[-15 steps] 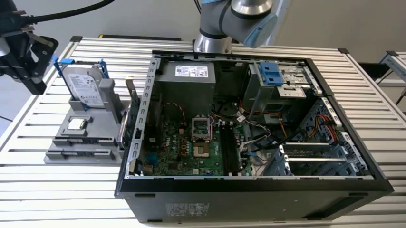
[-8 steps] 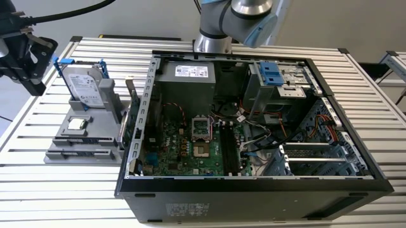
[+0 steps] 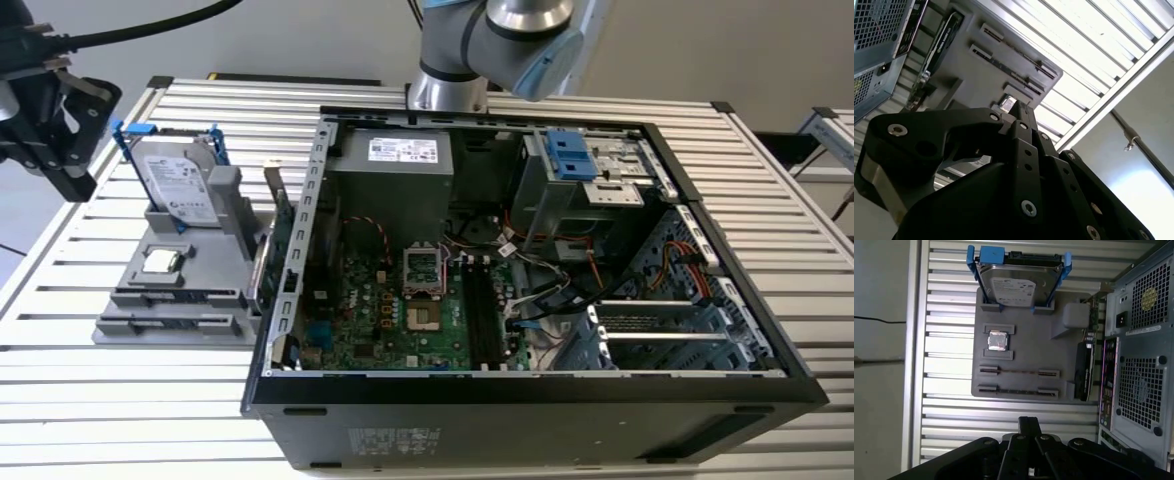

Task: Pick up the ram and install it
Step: 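Pick up the ram and move it above insertion slot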

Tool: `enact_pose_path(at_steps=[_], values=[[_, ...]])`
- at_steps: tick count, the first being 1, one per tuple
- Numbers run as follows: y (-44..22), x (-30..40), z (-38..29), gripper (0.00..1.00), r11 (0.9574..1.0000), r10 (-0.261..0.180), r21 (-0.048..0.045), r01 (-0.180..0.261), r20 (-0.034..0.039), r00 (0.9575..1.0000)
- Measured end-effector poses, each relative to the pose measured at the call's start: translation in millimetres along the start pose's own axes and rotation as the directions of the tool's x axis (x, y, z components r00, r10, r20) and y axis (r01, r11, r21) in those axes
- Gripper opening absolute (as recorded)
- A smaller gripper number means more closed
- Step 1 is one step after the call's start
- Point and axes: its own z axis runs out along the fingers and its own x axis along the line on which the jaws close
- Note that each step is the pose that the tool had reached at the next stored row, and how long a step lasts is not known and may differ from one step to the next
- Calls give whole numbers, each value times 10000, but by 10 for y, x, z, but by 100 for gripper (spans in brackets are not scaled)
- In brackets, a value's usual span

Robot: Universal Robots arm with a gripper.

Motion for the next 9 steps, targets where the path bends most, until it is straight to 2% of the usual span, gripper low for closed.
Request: enact_pose_path(at_steps=[9], values=[[0, 0, 0, 0, 9999, -109, -1, 109, -6, 9999]])
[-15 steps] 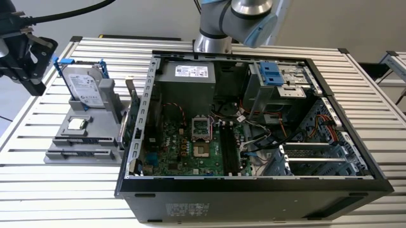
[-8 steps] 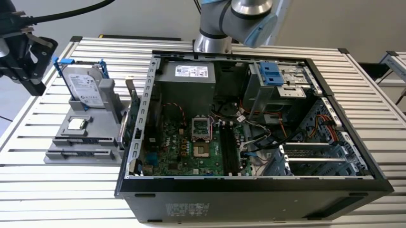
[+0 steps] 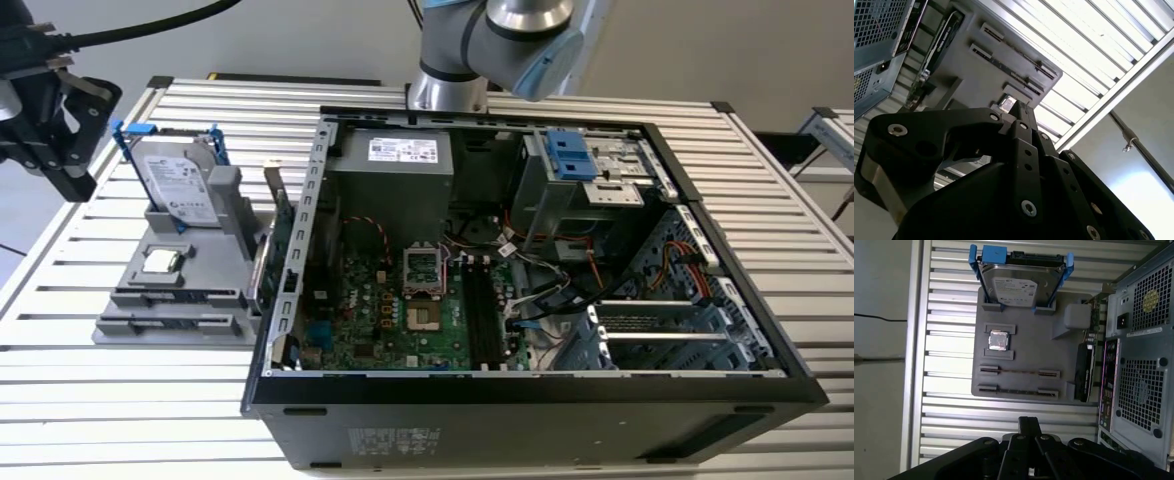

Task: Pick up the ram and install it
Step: 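Pick up the ram and move it above insertion slot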

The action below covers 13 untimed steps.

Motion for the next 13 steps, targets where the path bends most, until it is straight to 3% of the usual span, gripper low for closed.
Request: enact_pose_path(at_steps=[13], values=[[0, 0, 1, 0, 9999, -171, -3, 171, -8, 9999]])
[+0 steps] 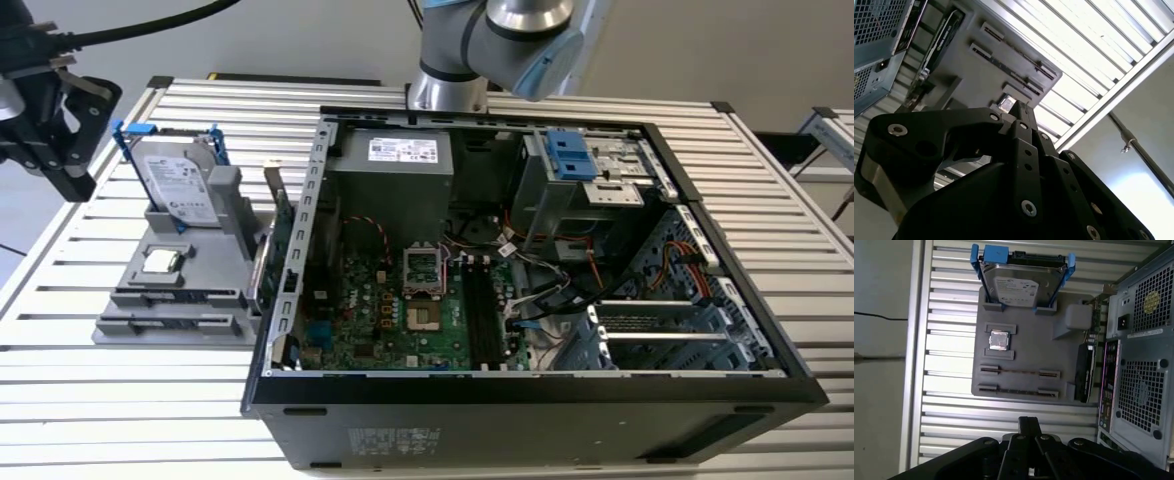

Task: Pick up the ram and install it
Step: 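Pick up the ram and move it above insertion slot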

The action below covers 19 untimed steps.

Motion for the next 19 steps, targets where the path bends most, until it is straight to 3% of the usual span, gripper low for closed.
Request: enact_pose_path(at_steps=[13, 19], values=[[0, 0, 0, 0, 9955, -943, -15, 943, -45, 9955], [0, 0, 0, 0, 9947, -1032, -16, 1032, -49, 9946]])
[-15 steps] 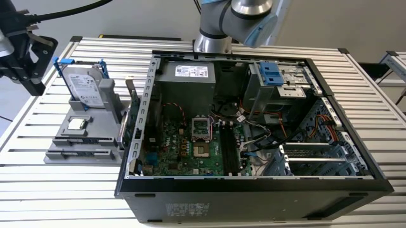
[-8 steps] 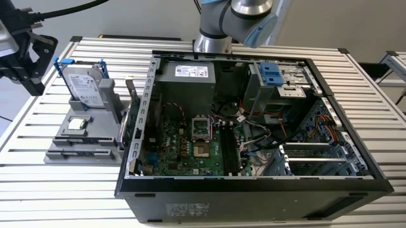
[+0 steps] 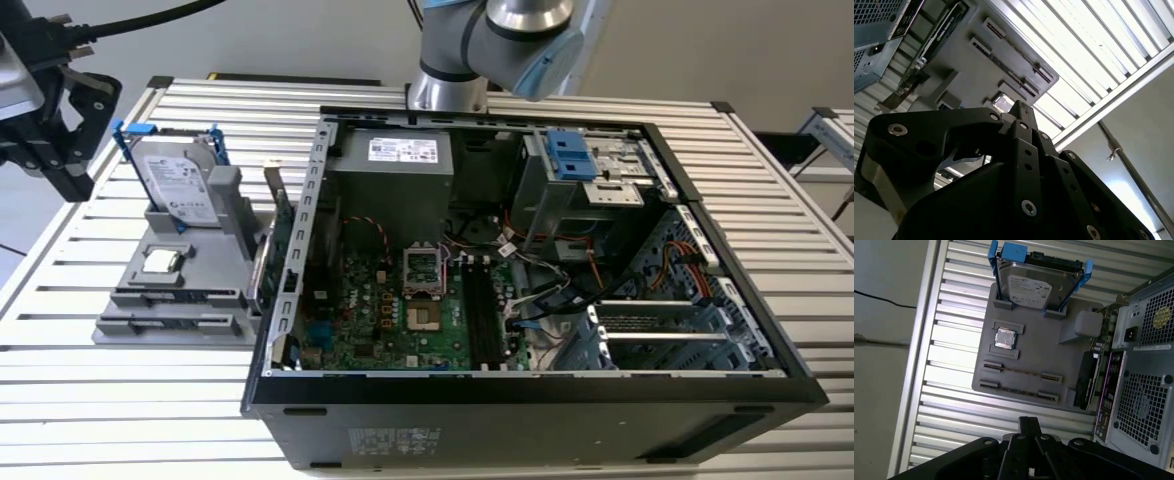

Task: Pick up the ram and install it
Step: 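Pick up the ram and move it above insertion slot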

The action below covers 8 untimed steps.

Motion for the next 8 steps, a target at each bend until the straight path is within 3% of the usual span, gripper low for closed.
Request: enact_pose_path(at_steps=[8], values=[[0, 0, -1, 0, 9998, -177, -2, 177, -10, 9998]])
